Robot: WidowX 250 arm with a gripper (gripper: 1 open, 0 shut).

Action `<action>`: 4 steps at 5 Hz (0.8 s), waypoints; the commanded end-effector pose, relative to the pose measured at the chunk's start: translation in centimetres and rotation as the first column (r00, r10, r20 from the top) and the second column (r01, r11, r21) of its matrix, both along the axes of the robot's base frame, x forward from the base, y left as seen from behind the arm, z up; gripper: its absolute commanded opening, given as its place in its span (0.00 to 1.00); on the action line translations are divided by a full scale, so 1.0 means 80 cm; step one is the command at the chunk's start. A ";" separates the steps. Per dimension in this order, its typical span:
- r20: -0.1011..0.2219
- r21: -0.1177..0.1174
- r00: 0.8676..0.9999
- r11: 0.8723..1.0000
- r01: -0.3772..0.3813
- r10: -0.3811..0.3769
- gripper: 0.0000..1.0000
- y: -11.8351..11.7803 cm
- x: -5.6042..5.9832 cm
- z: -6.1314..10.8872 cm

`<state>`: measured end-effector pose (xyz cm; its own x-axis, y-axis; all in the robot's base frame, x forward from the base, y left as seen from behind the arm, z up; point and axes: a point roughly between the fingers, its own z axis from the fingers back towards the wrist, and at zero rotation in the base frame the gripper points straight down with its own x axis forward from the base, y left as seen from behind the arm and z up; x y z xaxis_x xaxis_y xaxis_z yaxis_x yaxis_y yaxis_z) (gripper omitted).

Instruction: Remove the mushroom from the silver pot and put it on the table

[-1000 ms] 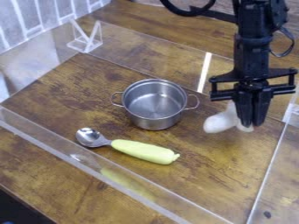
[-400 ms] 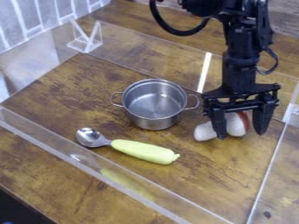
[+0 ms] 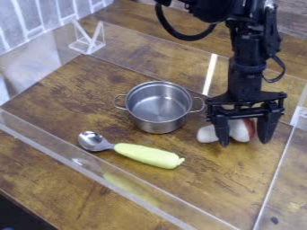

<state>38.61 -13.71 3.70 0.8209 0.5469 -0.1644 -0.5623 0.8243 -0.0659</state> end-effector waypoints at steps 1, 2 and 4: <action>0.058 -0.006 0.997 0.999 0.050 -0.050 1.00 -0.007 0.010 0.020; 0.054 -0.002 0.995 0.996 0.086 -0.086 0.00 -0.005 0.013 0.024; 0.043 -0.011 0.989 0.990 0.141 -0.141 0.00 0.025 0.000 0.032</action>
<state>37.75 -12.18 2.69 0.8868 0.4145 -0.2043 -0.4311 0.9013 -0.0428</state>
